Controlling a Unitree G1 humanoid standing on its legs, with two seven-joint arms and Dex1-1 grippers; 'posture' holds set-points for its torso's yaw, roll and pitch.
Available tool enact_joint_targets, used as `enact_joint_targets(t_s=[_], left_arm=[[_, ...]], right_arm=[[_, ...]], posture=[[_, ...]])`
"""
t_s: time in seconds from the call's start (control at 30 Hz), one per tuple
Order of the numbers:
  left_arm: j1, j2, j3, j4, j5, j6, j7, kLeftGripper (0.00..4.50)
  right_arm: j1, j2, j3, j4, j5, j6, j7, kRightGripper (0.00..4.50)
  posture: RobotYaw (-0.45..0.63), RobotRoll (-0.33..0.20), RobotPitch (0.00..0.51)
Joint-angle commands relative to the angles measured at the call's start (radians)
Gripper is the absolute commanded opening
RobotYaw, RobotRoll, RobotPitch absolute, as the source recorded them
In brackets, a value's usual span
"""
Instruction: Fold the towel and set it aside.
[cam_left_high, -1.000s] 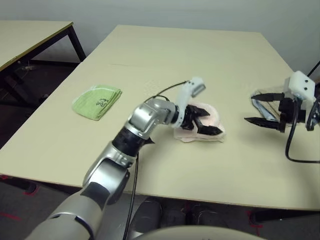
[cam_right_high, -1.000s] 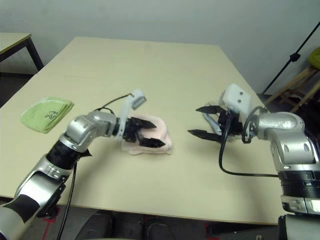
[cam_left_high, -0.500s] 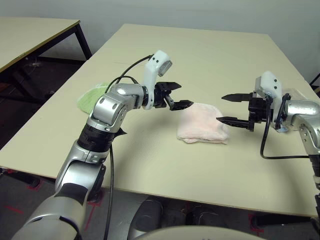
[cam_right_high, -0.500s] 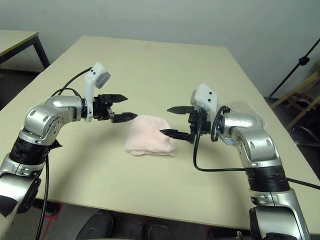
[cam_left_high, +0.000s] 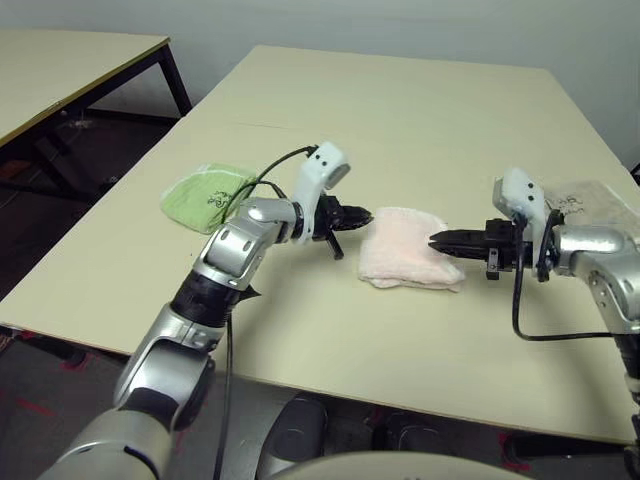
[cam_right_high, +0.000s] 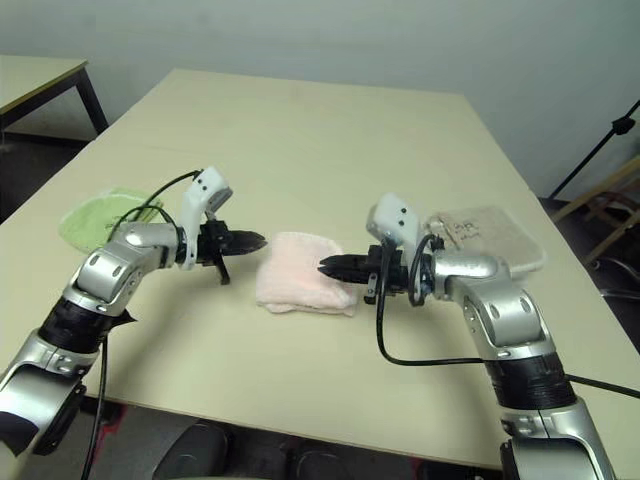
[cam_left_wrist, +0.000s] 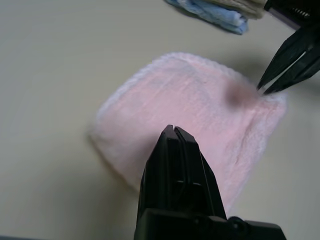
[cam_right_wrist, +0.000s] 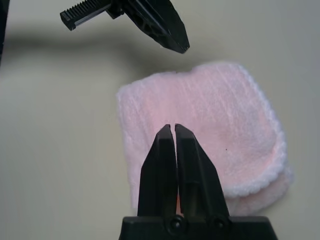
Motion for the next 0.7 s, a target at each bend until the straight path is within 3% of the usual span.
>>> enact_joint_targets(t_s=[0.03,0.5,0.7], left_arm=[[0.006,-0.026,-0.037,0.052,0.020,-0.034,-0.029,0.01],[0.034,-0.085,-0.095,0.279,0.131,-0.167,-0.054,0.01],[0.028,-0.087,-0.052,0.242,0.107,-0.141,-0.062,0.01]], right_arm=[[0.016,0.005,0.043,0.021,-0.042,-0.036,-0.005,0.03],[0.000,0.088,0.136,0.351,-0.229,-0.264,-0.069,0.03],[-0.010,0.111,0.098,0.378,-0.194,-0.271,-0.047,0.03]], posture=[[0.17,0.000,0.045],[0.17,0.000,0.043],[0.18,0.000,0.030]])
